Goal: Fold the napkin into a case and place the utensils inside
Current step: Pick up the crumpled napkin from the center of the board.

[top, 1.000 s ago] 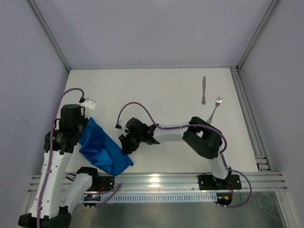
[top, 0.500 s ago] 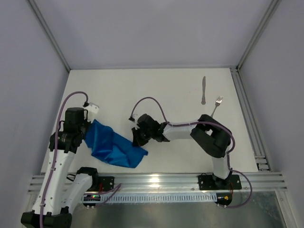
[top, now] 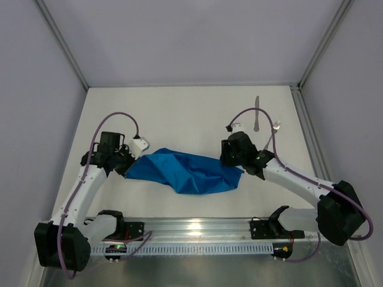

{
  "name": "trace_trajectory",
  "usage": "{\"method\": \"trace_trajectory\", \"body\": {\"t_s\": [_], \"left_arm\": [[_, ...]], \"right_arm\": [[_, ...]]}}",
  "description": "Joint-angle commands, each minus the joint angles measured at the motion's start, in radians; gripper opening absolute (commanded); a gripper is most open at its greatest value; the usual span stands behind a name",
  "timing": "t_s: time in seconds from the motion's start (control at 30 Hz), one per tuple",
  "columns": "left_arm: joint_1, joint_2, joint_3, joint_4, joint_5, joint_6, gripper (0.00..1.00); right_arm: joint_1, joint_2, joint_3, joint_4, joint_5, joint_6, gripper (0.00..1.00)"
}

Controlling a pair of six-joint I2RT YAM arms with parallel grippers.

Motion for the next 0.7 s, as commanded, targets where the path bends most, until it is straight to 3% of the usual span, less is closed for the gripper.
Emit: {"method": "trace_trajectory", "body": {"t_s": [0.0,0.07,0.17,0.27,0.47,0.67], "left_arm": [[-0.015,0.004,-0.104,-0.052,0.038,0.173,0.0],[-0.027,0.006,-0.164,-0.074,0.007,0.245,0.0],[-0.049,-0.003,-0.195,-0.118,-0.044,0.301,0.0],[-0.052,-0.018,-0.195,-0.163,-0.044,0.341,0.0],[-0.053,-0.028,-0.226,-0.246,-0.105,0.398,0.0],[-0.053,0.001,-0.221,-0.235,-0.082,0.388,0.0]], "right_arm": [[-0.033,-0.065,0.035,-0.095,0.104,-0.074,0.47],[-0.025,-0.039,0.092,-0.106,0.088,-0.115,0.62],[0.015,0.033,0.199,-0.033,0.003,-0.158,0.68],[0.052,0.194,0.32,0.032,-0.19,-0.177,0.69],[0.176,0.579,0.685,0.009,-0.286,-0.18,0.71],[0.231,0.843,0.891,-0.014,-0.34,-0.17,0.68]]}}
